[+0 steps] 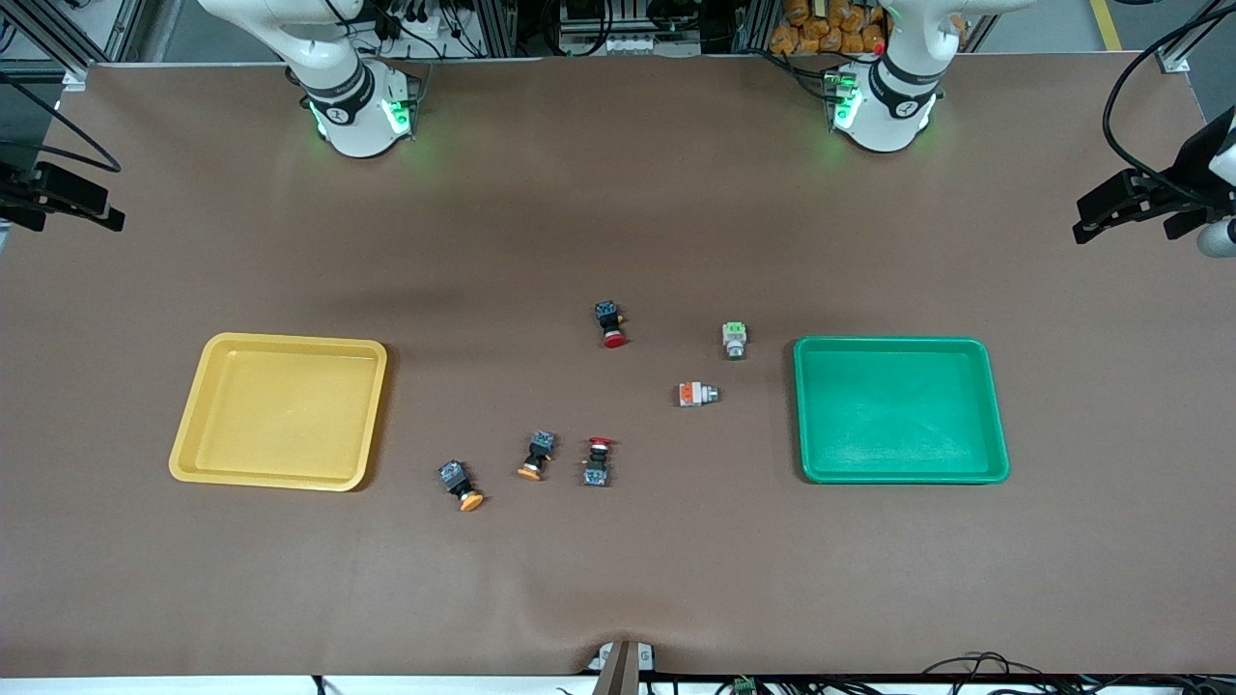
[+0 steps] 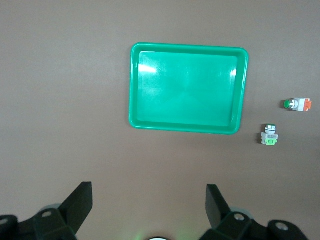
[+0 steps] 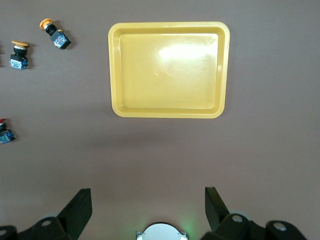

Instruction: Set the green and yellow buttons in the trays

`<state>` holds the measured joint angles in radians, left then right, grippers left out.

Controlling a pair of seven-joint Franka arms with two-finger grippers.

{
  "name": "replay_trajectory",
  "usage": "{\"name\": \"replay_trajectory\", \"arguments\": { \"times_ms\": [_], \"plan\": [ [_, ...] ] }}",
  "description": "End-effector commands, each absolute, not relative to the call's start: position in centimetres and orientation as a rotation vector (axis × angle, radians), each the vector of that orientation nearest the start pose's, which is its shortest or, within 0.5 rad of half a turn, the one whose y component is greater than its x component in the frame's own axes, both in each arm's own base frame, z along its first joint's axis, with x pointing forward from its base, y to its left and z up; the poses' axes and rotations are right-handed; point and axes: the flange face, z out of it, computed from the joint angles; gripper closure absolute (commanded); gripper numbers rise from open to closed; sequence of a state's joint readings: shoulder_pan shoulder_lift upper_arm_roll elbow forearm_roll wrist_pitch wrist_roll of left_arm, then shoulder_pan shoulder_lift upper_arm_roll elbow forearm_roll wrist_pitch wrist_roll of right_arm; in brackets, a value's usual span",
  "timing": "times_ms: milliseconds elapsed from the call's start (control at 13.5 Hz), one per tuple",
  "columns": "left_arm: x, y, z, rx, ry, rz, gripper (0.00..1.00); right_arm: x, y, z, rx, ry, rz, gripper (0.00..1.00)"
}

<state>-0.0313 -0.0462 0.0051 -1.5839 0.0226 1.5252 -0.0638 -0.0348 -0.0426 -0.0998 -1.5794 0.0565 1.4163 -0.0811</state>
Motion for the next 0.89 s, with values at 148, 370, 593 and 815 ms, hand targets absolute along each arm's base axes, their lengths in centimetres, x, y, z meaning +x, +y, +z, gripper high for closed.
{"name": "replay_trajectory", "arguments": {
  "times_ms": [148, 370, 593, 815],
  "plan": [
    [53.2, -1.4, 64.5, -3.130, -0.080, 0.038, 0.00, 51.5, -6.4, 63.9, -3.054, 0.075, 0.166, 0.00],
    [53.6, -1.3, 63.7, -3.126, -0.075, 0.061, 0.00, 51.5, -6.4, 63.9, -3.056, 0.073, 0.167, 0.00],
    [53.6, -2.2, 61.4, -3.121, -0.061, 0.162, 0.00, 51.5, -6.3, 63.9, -3.056, 0.071, 0.167, 0.00],
    [54.2, -3.9, 59.9, -3.116, -0.020, 0.197, 0.00, 51.6, -6.2, 63.9, -3.056, 0.069, 0.167, 0.00]
  ]
}}
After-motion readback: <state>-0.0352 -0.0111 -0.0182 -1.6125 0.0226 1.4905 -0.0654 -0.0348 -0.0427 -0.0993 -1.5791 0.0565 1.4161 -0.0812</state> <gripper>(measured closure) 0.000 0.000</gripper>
